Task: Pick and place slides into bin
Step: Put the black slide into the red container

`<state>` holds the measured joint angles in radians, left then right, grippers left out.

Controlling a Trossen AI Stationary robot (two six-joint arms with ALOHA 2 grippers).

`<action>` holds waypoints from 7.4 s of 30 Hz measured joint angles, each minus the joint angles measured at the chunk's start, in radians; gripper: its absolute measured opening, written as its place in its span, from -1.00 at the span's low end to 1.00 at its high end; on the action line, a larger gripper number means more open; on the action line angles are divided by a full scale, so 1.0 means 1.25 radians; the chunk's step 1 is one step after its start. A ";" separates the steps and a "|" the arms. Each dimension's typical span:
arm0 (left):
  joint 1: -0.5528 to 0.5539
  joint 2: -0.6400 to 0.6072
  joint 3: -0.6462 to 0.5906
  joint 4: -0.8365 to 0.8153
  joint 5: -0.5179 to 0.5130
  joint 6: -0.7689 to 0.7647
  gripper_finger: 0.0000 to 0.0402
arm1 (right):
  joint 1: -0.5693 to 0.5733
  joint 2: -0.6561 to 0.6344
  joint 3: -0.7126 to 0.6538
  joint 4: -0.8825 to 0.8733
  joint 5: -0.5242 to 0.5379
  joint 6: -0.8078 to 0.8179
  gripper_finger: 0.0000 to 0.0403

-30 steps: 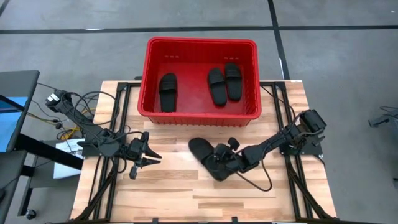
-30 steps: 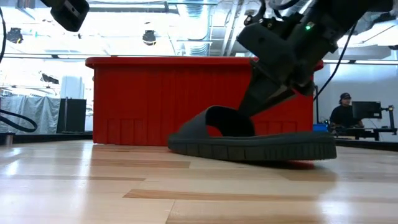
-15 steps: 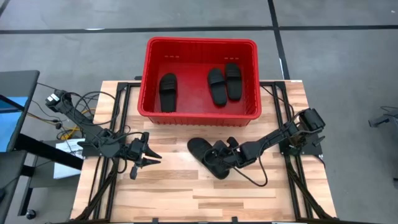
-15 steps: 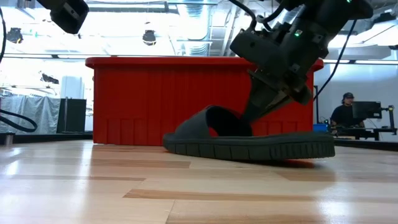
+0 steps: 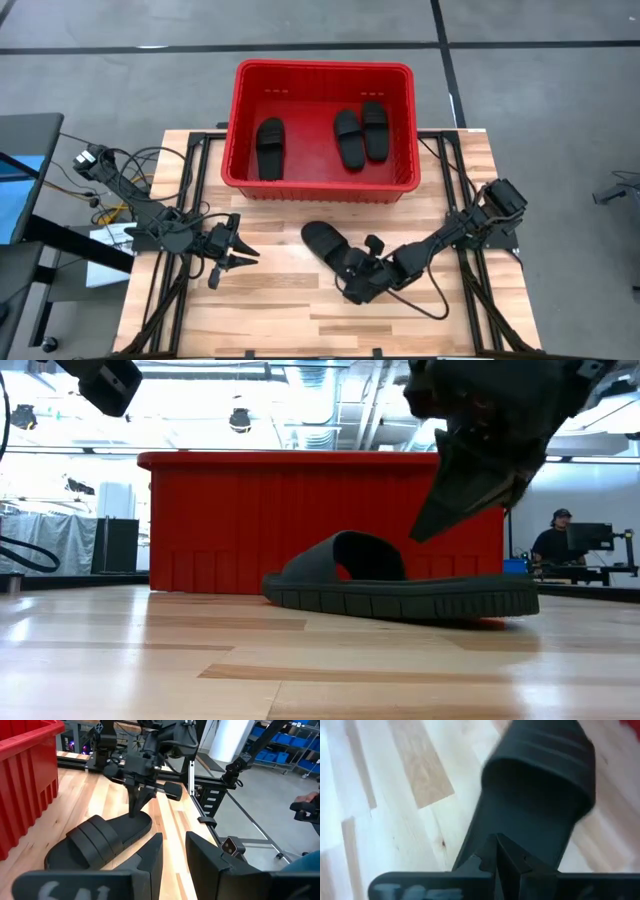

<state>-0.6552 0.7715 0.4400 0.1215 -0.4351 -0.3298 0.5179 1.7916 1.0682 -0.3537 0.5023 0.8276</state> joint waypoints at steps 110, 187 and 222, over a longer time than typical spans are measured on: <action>0.038 0.393 0.421 0.271 -0.701 0.551 -0.63 | -0.413 0.106 0.920 -0.556 0.359 -0.376 -1.00; -0.057 0.047 0.586 -0.166 -0.178 0.242 -0.78 | -0.060 0.230 0.959 -0.486 0.761 -0.818 -1.00; 0.318 0.230 0.724 -0.556 0.128 0.053 -0.34 | -0.011 0.229 0.959 -0.426 0.860 -0.944 -0.99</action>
<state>-0.2572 1.0586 1.3457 -0.5738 -0.2746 -0.2639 0.5037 2.0781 2.2673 -0.8863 1.5774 -0.3527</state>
